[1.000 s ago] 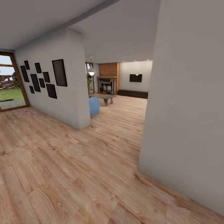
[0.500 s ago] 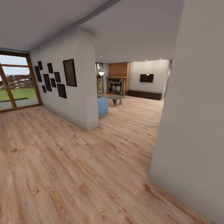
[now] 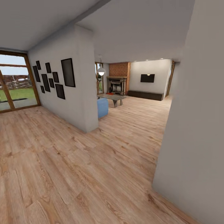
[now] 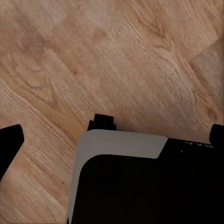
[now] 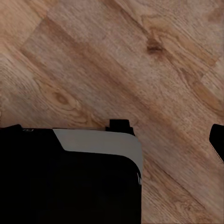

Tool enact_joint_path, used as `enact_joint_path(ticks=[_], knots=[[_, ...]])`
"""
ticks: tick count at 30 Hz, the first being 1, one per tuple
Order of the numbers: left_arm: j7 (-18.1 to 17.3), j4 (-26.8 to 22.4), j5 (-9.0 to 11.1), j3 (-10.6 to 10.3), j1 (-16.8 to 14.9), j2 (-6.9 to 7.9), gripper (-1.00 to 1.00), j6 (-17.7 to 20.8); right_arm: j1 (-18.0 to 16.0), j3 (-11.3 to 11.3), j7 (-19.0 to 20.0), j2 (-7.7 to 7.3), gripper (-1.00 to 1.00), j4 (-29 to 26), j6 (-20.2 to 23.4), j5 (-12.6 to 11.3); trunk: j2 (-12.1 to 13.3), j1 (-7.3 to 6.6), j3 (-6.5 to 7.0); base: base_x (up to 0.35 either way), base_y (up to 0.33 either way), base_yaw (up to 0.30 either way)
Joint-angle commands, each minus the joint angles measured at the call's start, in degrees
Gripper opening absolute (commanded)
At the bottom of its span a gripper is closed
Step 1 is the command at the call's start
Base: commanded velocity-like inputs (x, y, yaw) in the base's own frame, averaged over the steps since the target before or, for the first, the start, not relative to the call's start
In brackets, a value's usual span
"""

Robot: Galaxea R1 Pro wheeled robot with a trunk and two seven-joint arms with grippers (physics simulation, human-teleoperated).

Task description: Move the two storage containers from the living room to the garage. In the garage, place one container on the floor and stack the other container on top of it (either order is fine).

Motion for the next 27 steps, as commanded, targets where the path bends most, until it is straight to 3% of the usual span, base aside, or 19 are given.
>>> enact_joint_path(ticks=[1,16,27], knots=[[-0.23,0.00,0.52,-0.11,-0.03,0.01,1.00,0.11,-0.06,0.48,0.08,0.03,1.00,0.17,-0.29,-0.49,-0.03,0.03,-0.07,0.321,0.000,0.115],[-0.23,-0.02,0.52,-0.10,-0.03,-0.01,1.00,0.11,-0.05,0.48,0.04,-0.01,1.00,0.17,-0.37,-0.45,-0.03,0.03,-0.07,0.321,0.000,0.247],[-0.23,-0.02,0.52,-0.11,-0.03,-0.01,1.00,0.11,-0.06,0.48,0.04,-0.08,1.00,0.15,-0.37,-0.45,-0.03,0.03,-0.07,0.321,0.000,0.030]])
